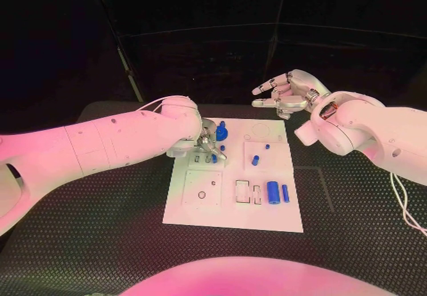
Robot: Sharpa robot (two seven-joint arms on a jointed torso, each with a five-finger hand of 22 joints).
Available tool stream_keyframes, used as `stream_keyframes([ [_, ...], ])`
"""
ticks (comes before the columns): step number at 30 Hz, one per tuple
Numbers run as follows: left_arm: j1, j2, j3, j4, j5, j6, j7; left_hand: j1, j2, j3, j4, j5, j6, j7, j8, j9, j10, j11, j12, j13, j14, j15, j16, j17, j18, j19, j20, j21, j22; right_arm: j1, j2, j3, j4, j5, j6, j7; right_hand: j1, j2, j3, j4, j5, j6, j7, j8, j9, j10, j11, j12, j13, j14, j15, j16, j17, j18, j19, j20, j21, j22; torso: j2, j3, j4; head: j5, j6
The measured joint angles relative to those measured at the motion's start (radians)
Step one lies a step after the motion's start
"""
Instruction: Assemble the parts on the task board
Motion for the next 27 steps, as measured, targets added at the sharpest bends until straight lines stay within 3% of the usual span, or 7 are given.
stream_keyframes([
  [15, 0.0, 0.004, 0.0, -0.001, 0.001, 0.007, 0.0, 0.066, 0.018, 0.036, -0.042, 0.0, 0.0, 0.0, 0.0, 0.012, -0.004, -0.004, -0.004, -0.003, 0.0, 0.0, 0.0, 0.0, 0.0, -0.003, 0.003, 0.0, 0.0, 0.0, 0.007, 0.0, -0.01, -0.002, 0.0, 0.0, 0.002, 0.002, 0.003, -0.003, 0.011, -0.002, 0.002, 0.004, 0.0, 0.0, 0.0, 0.0, -0.002, 0.0, 0.0, 0.0, 0.0, 0.0, 0.0, 0.0, -0.004, -0.002, -0.001, 0.0005, 0.0009, 0.001, -0.005],
  [23, 0.0, 0.005, 0.0, -0.003, 0.003, 0.006, 0.001, 0.129, 0.057, 0.085, -0.09, 0.0, 0.0, 0.0, -0.004, 0.021, -0.007, 0.0, -0.009, -0.009, 0.0, 0.0, 0.0, 0.0, 0.0, -0.003, 0.003, 0.0, 0.0, 0.0, 0.008, 0.0, -0.013, -0.002, 0.0, 0.0, 0.004, 0.004, 0.005, -0.005, 0.02, -0.004, 0.004, 0.005, 0.0, 0.0, 0.0, 0.0, -0.003, 0.0, 0.0, -0.004, 0.0, 0.0, 0.0, 0.0, -0.004, -0.002, -0.001, 0.0004, 0.0009, 0.001, -0.006],
  [27, 0.0, 0.005, 0.0, -0.003, 0.009, 0.005, 0.003, 0.187, 0.079, 0.132, -0.132, -0.001, -0.004, -0.004, -0.012, 0.023, -0.019, -0.011, -0.024, -0.021, 0.0, 0.0, 0.0, 0.0, 0.0, -0.003, 0.003, 0.0, 0.0, 0.0, 0.009, 0.0, -0.015, -0.003, 0.0, 0.0, 0.004, 0.004, 0.005, -0.005, 0.027, -0.004, 0.004, 0.008, 0.0, 0.0, 0.0, 0.0, -0.005, 0.0, 0.0, -0.004, 0.001, 0.0, 0.0, 0.0, -0.004, -0.003, -0.001, 0.0004, 0.0009, 0.001, -0.008],
])
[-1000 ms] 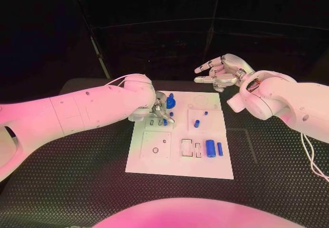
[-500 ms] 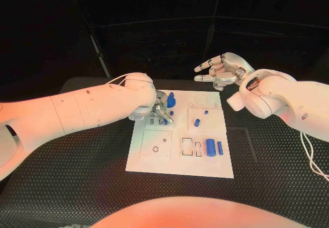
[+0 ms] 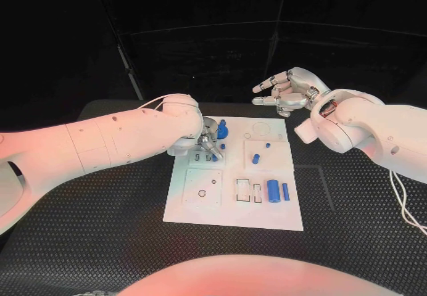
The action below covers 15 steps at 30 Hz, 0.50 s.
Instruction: Assemble the parts on the task board
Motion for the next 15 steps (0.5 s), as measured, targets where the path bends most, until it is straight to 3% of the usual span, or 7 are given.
stream_keyframes([
  [4, 0.001, 0.0, 0.001, 0.0, 0.01, -0.002, 0.005, 0.062, 0.007, 0.061, -0.053, -0.005, -0.015, -0.007, -0.016, -0.006, -0.016, -0.004, -0.023, -0.017, 0.0, 0.0, 0.0, 0.0, 0.0, 0.0, 0.0, 0.0, 0.0, 0.0, 0.001, 0.0, -0.003, 0.0, 0.0, 0.0, 0.0, 0.0, 0.003, -0.003, 0.012, 0.0, 0.0, 0.0, 0.0, 0.0, 0.0, 0.0, -0.001, 0.0, 0.0, 0.0, 0.001, 0.0, 0.0, 0.0, -0.004, 0.0, 0.0, 0.0, 0.0, 0.0, -0.001],
  [15, 0.002, -0.01, 0.001, 0.001, 0.06, -0.007, 0.014, 0.103, 0.013, 0.09, -0.025, 0.003, -0.023, 0.002, -0.044, -0.012, -0.03, -0.001, -0.061, -0.047, 0.0, 0.0, 0.0, 0.0, 0.0, 0.0, 0.0, 0.0, 0.0, 0.0, 0.002, 0.0, -0.008, -0.001, 0.0, 0.0, 0.0, 0.0, 0.003, -0.003, 0.017, 0.0, 0.0, 0.005, 0.0, 0.0, 0.0, 0.0, -0.001, 0.0, 0.0, 0.0, 0.002, 0.0, 0.004, -0.004, -0.004, 0.0, 0.0, -0.0002, 0.0, 0.0, -0.005],
])
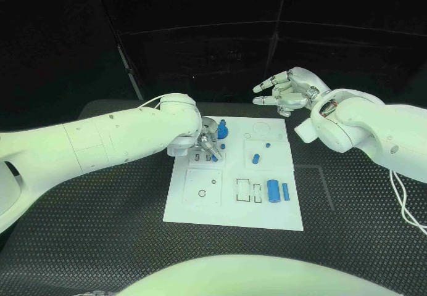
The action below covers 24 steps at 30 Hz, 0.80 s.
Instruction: Assemble the parts on the task board
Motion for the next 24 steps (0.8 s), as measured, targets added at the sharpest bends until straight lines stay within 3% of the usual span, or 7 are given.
stream_keyframes([
  [3, 0.0, -0.002, 0.0, 0.0, 0.014, 0.0, 0.001, -0.006, -0.006, 0.028, 0.028, 0.006, -0.002, 0.002, -0.011, -0.001, -0.006, 0.003, -0.011, -0.009, 0.0, 0.0, 0.0, 0.0, 0.0, 0.0, 0.0, 0.0, 0.0, 0.0, 0.0, 0.0, -0.001, 0.0, 0.0, 0.0, 0.0, 0.0, 0.0, 0.0, 0.0, 0.0, 0.0, 0.0, 0.0, 0.0, 0.0, 0.0, 0.0, 0.0, 0.0, 0.0, 0.0, 0.0, 0.0, 0.0, 0.0, 0.0, 0.0, 0.0, 0.0003, 0.001, -0.001],
  [6, -0.001, -0.005, -0.001, 0.001, 0.026, -0.001, 0.003, -0.049, -0.049, 0.113, 0.012, 0.037, -0.001, 0.002, -0.018, -0.001, -0.008, 0.004, -0.019, -0.017, 0.0, 0.0, 0.0, 0.0, 0.0, 0.0, 0.0, 0.0, 0.0, 0.0, 0.001, 0.0, -0.002, 0.0, 0.0, 0.0, 0.0, 0.0, 0.0, 0.0, 0.0, 0.0, 0.0, 0.0, 0.0, 0.0, 0.0, 0.0, 0.0, 0.0, 0.0, 0.0, 0.0, 0.0, 0.0, 0.0, 0.0, 0.0, 0.0, 0.0001, 0.0006, 0.002, -0.001],
  [8, -0.001, -0.007, -0.001, 0.001, 0.032, -0.002, 0.004, -0.108, -0.108, 0.247, -0.012, 0.075, 0.002, 0.006, -0.025, 0.001, -0.012, 0.011, -0.022, -0.022, 0.0, 0.0, 0.0, 0.0, 0.0, 0.004, 0.004, 0.0, 0.0, 0.0, 0.001, 0.0, -0.002, 0.0, 0.0, 0.0, 0.0, 0.0, 0.0, 0.0, 0.0, 0.0, 0.0, 0.0, 0.0, 0.0, 0.0, 0.0, 0.0, 0.0, 0.0, 0.0, 0.0, 0.0, 0.0, 0.0, 0.0, 0.0, 0.0, 0.0003, 0.0006, 0.002, -0.001],
  [10, -0.001, -0.011, -0.001, 0.001, 0.039, -0.004, 0.005, -0.228, -0.207, 0.521, -0.05, 0.094, 0.009, 0.013, -0.024, 0.027, -0.004, 0.02, -0.023, -0.023, 0.0, 0.0, 0.0, 0.0, 0.0, 0.003, 0.018, 0.0, 0.0, 0.0, 0.001, 0.0, -0.003, 0.0, 0.0, 0.0, 0.0, 0.0, 0.0, 0.0, 0.0, 0.0, 0.0, 0.0, 0.0, 0.0, 0.0, 0.0, 0.0, 0.0, 0.0, 0.0, 0.001, 0.0, 0.0, 0.0, 0.0, 0.0, 0.0, 0.0003, 0.0006, 0.003, -0.002],
  [11, -0.001, -0.013, -0.001, 0.002, 0.043, -0.006, 0.005, -0.262, -0.239, 0.6, -0.054, 0.094, 0.009, 0.013, -0.015, 0.039, -0.001, 0.023, -0.023, -0.023, 0.002, 0.006, 0.0, 0.0, 0.0, 0.001, 0.016, 0.0, 0.0, 0.0, 0.001, 0.0, -0.003, 0.0, 0.0, 0.0, 0.0, 0.0, 0.0, 0.0, 0.0, 0.0, 0.0, 0.0, 0.0, 0.0, 0.0, 0.0, 0.0, 0.0, 0.0, 0.0, 0.001, 0.0, 0.0, 0.0, 0.0, 0.0, 0.0, 0.0003, 0.0006, 0.003, -0.002],
  [13, -0.002, -0.019, -0.001, 0.004, 0.05, -0.013, 0.007, -0.311, -0.273, 0.693, -0.053, 0.094, 0.009, 0.013, 0.003, 0.058, 0.01, 0.019, -0.016, -0.019, 0.0, 0.007, 0.0, 0.0, 0.0, 0.001, 0.016, 0.003, 0.0, 0.0, 0.001, 0.0, -0.003, 0.0, 0.0, 0.0, 0.0, 0.0, 0.0, 0.0, 0.0, 0.0, 0.0, 0.0, 0.0, 0.0, 0.0, 0.0, 0.0, 0.0, 0.0, 0.0, 0.001, 0.0, 0.0, 0.0, 0.0, 0.0, 0.0, 0.0003, 0.0006, 0.004, -0.002],
  [24, -0.003, -0.075, -0.001, 0.056, 0.115, -0.111, 0.025, -0.376, -0.328, 0.808, -0.044, 0.153, 0.024, 0.002, 0.038, 0.102, 0.044, 0.003, 0.004, -0.001, 0.0, 0.007, 0.0, 0.0, 0.0, 0.005, 0.012, 0.018, 0.0, 0.0, 0.002, 0.0, -0.009, -0.001, 0.003, 0.001, 0.0, 0.0, 0.003, -0.003, 0.005, 0.0, 0.0, 0.0, 0.0, 0.0, 0.0, 0.0, -0.002, 0.0, 0.0, 0.0, 0.001, 0.0, 0.0, 0.0, 0.0, -0.002, 0.001, 0.0004, 0.0006, 0.004, -0.007],
])
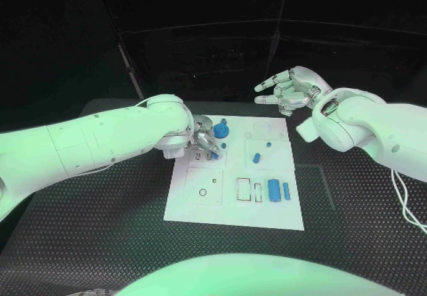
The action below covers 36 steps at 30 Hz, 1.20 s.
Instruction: Assemble the parts on the task board
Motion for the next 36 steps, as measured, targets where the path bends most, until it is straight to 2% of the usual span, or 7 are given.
stream_keyframes([
  [5, -0.003, -0.037, 0.0, 0.037, 0.042, -0.067, 0.008, -0.009, -0.009, 0.011, -0.005, 0.01, 0.003, -0.003, 0.002, 0.005, 0.007, 0.0, 0.0, 0.003, 0.0, 0.0, 0.0, 0.0, 0.0, -0.003, -0.004, 0.0, 0.0, 0.0, 0.0, 0.0, -0.005, 0.0, 0.004, 0.001, 0.0, 0.0, 0.0, 0.0, 0.0, 0.0, 0.0, 0.0, 0.0, 0.0, 0.0, 0.0, 0.0, 0.0, 0.0, 0.0, 0.0, 0.0, 0.0, 0.0, 0.0, 0.0, 0.0, -0.0004, 0.0014, 0.003, 0.0],
  [11, -0.011, -0.077, -0.001, 0.07, 0.071, -0.133, 0.014, -0.013, -0.013, 0.012, -0.005, 0.01, 0.004, -0.003, 0.002, 0.006, 0.01, -0.003, 0.004, 0.004, 0.0, 0.0, 0.0, 0.0, 0.0, -0.004, -0.004, 0.004, 0.0, 0.0, -0.001, 0.0, -0.01, 0.0, 0.007, 0.001, 0.0, 0.0, 0.0, 0.0, 0.0, 0.0, 0.0, 0.0, 0.0, 0.0, 0.0, 0.0, 0.0, 0.0, 0.0, -0.001, 0.0, 0.0, 0.0, 0.0, 0.0, 0.0, -0.003, 0.003, 0.0058, 0.007, -0.001],
  [15, -0.031, -0.101, -0.001, 0.091, 0.065, -0.181, 0.021, -0.015, -0.015, 0.019, -0.007, 0.01, 0.011, -0.003, 0.006, 0.007, 0.016, -0.002, 0.008, 0.01, 0.0, 0.0, 0.0, 0.0, 0.0, -0.004, -0.003, 0.006, 0.0, 0.0, -0.002, 0.0, -0.013, 0.0, 0.008, 0.002, 0.0, 0.0, 0.0, 0.0, 0.0, 0.0, 0.0, 0.0, 0.0, 0.0, 0.0, 0.0, 0.0, 0.0, 0.0, -0.004, 0.0, 0.0, 0.0, 0.0, 0.0, 0.0, -0.005, 0.0059, 0.0093, 0.008, -0.003],
  [22, -0.084, -0.122, -0.002, 0.114, -0.002, -0.31, 0.038, -0.028, -0.028, 0.036, -0.008, 0.025, 0.016, -0.009, 0.01, 0.013, 0.028, -0.006, 0.012, 0.016, 0.0, 0.0, 0.0, 0.0, 0.0, -0.001, -0.006, 0.012, 0.0, 0.0, -0.006, 0.0, -0.014, 0.0, 0.008, 0.002, 0.0, 0.0, 0.0, 0.0, 0.0, 0.0, 0.0, 0.0, 0.0, 0.0, 0.0, 0.0, -0.001, 0.0, 0.0, -0.004, 0.0, 0.0, 0.0, 0.0, 0.0, 0.0, -0.006, 0.0107, 0.0151, 0.007, -0.006],
  [25, -0.103, -0.125, -0.002, 0.115, -0.029, -0.367, 0.046, -0.03, -0.03, 0.036, -0.009, 0.025, 0.021, -0.007, 0.01, 0.013, 0.032, -0.01, 0.018, 0.018, 0.003, -0.004, 0.0, 0.0, 0.0, -0.002, -0.009, 0.016, 0.0, 0.0, -0.008, 0.0, -0.014, 0.0, 0.008, 0.003, 0.0, 0.0, 0.0, 0.0, 0.0, 0.0, 0.0, 0.0, 0.0, 0.0, 0.0, 0.0, -0.001, 0.0, 0.0, -0.004, 0.0, 0.0, 0.0, 0.0, 0.0, 0.0, -0.006, 0.0113, 0.0163, 0.006, -0.006],
  [29, -0.125, -0.124, -0.002, 0.113, -0.068, -0.449, 0.059, -0.034, -0.034, 0.045, -0.012, 0.03, 0.023, -0.009, 0.01, 0.016, 0.04, -0.011, 0.023, 0.026, 0.0, -0.007, 0.0, 0.0, -0.01, -0.004, -0.01, 0.023, 0.0, 0.0, -0.008, 0.0, -0.014, 0.0, 0.008, 0.004, 0.0, 0.0, 0.0, 0.0, 0.0, 0.0, 0.0, 0.0, 0.0, 0.0, 0.0, 0.0, -0.001, 0.0, 0.0, -0.004, 0.0, 0.0, 0.0, 0.0, 0.0, 0.0, -0.007, 0.0114, 0.0169, 0.007, -0.006],
  [36, -0.141, -0.109, -0.002, 0.111, -0.123, -0.526, 0.072, -0.041, -0.048, 0.059, -0.015, 0.045, 0.028, -0.011, 0.014, 0.016, 0.054, -0.012, 0.032, 0.037, 0.0, -0.007, 0.0, 0.0, -0.01, -0.003, -0.011, 0.028, 0.0, 0.0, -0.008, 0.0, -0.014, -0.003, 0.008, 0.005, 0.0, 0.0, 0.0, 0.0, 0.0, 0.0, 0.0, 0.0, 0.0, 0.0, 0.0, 0.0, -0.001, 0.0, 0.0, -0.004, 0.0, 0.0, 0.0, 0.0, 0.0, 0.0, -0.006, 0.0119, 0.0167, 0.008, -0.006],
])
